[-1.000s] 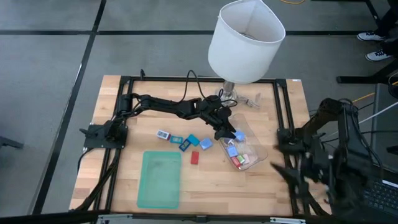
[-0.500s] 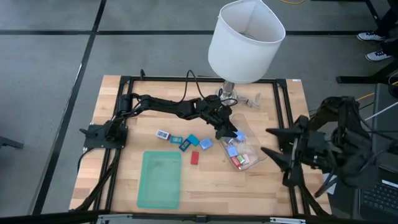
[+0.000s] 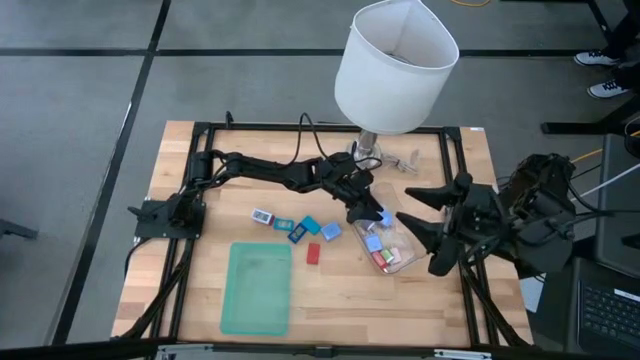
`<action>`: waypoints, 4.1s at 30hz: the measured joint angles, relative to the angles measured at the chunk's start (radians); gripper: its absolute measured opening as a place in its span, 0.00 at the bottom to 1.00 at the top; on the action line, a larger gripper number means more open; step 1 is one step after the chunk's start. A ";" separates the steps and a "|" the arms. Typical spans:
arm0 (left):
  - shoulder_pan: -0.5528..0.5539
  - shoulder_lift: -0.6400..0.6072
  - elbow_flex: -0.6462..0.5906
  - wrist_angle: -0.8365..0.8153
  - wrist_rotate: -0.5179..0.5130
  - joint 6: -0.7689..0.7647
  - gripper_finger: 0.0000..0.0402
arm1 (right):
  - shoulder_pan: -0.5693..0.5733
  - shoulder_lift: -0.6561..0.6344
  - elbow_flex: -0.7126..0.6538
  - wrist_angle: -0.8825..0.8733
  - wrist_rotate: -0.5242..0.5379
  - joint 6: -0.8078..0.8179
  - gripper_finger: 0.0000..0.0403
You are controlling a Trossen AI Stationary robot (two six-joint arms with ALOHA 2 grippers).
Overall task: Pick & Place Office items
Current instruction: Put the light blue charger adapter into the transparent bin
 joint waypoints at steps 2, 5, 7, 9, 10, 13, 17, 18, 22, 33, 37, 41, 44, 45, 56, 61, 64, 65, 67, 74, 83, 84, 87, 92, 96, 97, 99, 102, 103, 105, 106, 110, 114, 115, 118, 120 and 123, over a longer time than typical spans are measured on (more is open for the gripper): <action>0.000 0.000 0.000 0.013 0.000 0.000 0.55 | -0.001 0.000 0.000 0.008 0.003 -0.011 0.69; 0.000 0.000 0.000 0.014 0.000 0.000 0.55 | -0.012 -0.002 0.000 -0.020 -0.118 -0.098 0.69; 0.000 0.000 0.000 0.015 0.000 0.000 0.55 | -0.030 -0.011 -0.002 0.023 -0.266 -0.168 0.69; -0.002 0.000 0.000 0.014 0.000 0.000 0.55 | -0.062 -0.031 -0.008 0.222 -0.572 -0.426 0.69; -0.002 0.000 0.000 0.015 0.000 0.001 0.55 | -0.080 -0.046 -0.017 0.361 -0.913 -0.660 0.69; -0.003 0.000 0.000 0.011 0.002 0.002 0.55 | -0.240 -0.067 -0.032 0.410 -1.957 -0.994 0.69; -0.002 0.000 0.002 0.015 0.004 -0.009 0.55 | -0.337 -0.067 -0.074 0.391 -1.602 -0.579 0.69; -0.002 0.000 0.002 0.018 0.004 -0.011 0.55 | -0.349 -0.066 -0.085 0.339 -1.512 -0.527 0.69; -0.002 -0.009 0.002 0.016 0.005 -0.007 0.55 | -0.362 -0.110 -0.136 0.355 -1.443 -0.491 0.69; -0.007 -0.020 0.003 -0.025 -0.126 0.128 0.55 | -0.115 -0.472 -0.664 0.650 -0.848 -0.461 0.69; -0.039 -0.065 0.010 -0.254 -0.403 0.381 0.55 | -0.095 -0.577 -0.861 0.735 -0.747 -0.363 0.69; -0.092 -0.096 0.021 -0.384 -0.705 0.615 0.55 | -0.094 -0.651 -0.960 0.852 -0.766 -0.342 0.69; -0.117 -0.114 0.021 -0.383 -0.791 0.683 0.55 | -0.095 -0.677 -0.970 0.856 -0.763 -0.339 0.69; -0.122 -0.117 0.022 -0.381 -0.809 0.685 0.55 | -0.094 -0.686 -0.970 0.853 -0.767 -0.342 0.69; -0.221 -0.116 0.023 -0.459 -1.201 0.807 0.55 | -0.094 -0.734 -0.970 0.854 -0.794 -0.358 0.69; -0.244 -0.116 0.023 -0.458 -1.217 0.814 0.55 | -0.094 -0.741 -0.970 0.855 -0.795 -0.361 0.69; -0.251 -0.116 0.023 -0.458 -1.214 0.812 0.55 | -0.094 -0.741 -0.970 0.855 -0.797 -0.361 0.69; -0.251 -0.116 0.023 -0.458 -1.214 0.808 0.55 | -0.094 -0.741 -0.970 0.855 -0.798 -0.361 0.69; -0.251 -0.116 0.023 -0.458 -1.211 0.808 0.55 | -0.094 -0.741 -0.970 0.855 -0.813 -0.362 0.69; -0.251 -0.116 0.023 -0.458 -1.209 0.806 0.55 | -0.094 -0.741 -0.970 0.861 -0.830 -0.362 0.69; -0.183 -0.107 0.022 -0.439 -0.732 0.468 0.55 | -0.094 -0.740 -0.970 0.870 -0.856 -0.396 0.69; -0.176 -0.102 0.022 -0.431 -0.693 0.456 0.55 | -0.094 -0.740 -0.970 0.870 -0.865 -0.398 0.69; -0.168 -0.099 0.021 -0.438 -0.611 0.462 0.55 | -0.094 -0.740 -0.970 0.870 -0.895 -0.413 0.69; -0.164 -0.101 0.021 -0.551 -0.568 0.479 0.55 | -0.094 -0.740 -0.970 0.869 -0.926 -0.432 0.69; -0.169 -0.114 0.021 -0.592 -0.589 0.497 0.55 | -0.094 -0.740 -0.970 0.869 -0.954 -0.462 0.69; -0.175 -0.125 0.021 -0.589 -0.590 0.498 0.55 | -0.094 -0.740 -0.970 0.869 -0.955 -0.463 0.69; -0.189 -0.161 0.024 -0.602 -0.588 0.500 0.55 | -0.094 -0.740 -0.970 0.863 -0.955 -0.464 0.69; -0.210 -0.205 0.027 -0.685 -0.600 0.494 0.55 | -0.094 -0.740 -0.970 0.861 -0.966 -0.462 0.69; -0.216 -0.212 0.027 -0.722 -0.614 0.478 0.55 | -0.094 -0.740 -0.970 0.861 -0.979 -0.461 0.69; -0.225 -0.220 0.026 -0.806 -0.635 0.427 0.55 | -0.094 -0.739 -0.970 0.861 -0.997 -0.460 0.69; -0.231 -0.222 0.026 -0.839 -0.640 0.404 0.55 | -0.094 -0.739 -0.970 0.861 -1.000 -0.460 0.69; -0.257 -0.213 0.009 -0.913 -0.673 0.317 0.56 | -0.094 -0.739 -0.970 0.861 -1.000 -0.468 0.69; -0.257 -0.206 -0.050 -0.878 -0.656 0.241 0.61 | -0.094 -0.738 -0.970 0.861 -1.003 -0.492 0.69; -0.256 -0.207 -0.065 -0.856 -0.655 0.223 0.63 | -0.094 -0.738 -0.970 0.860 -1.003 -0.493 0.69; -0.254 -0.207 -0.115 -0.844 -0.655 0.190 0.70 | -0.094 -0.738 -0.970 0.860 -1.003 -0.493 0.69; -0.254 -0.207 -0.135 -0.809 -0.659 0.187 0.73 | -0.094 -0.737 -0.970 0.861 -1.003 -0.493 0.69; -0.249 -0.207 -0.162 -0.763 -0.655 0.167 0.77 | -0.094 -0.736 -0.970 0.860 -1.003 -0.493 0.69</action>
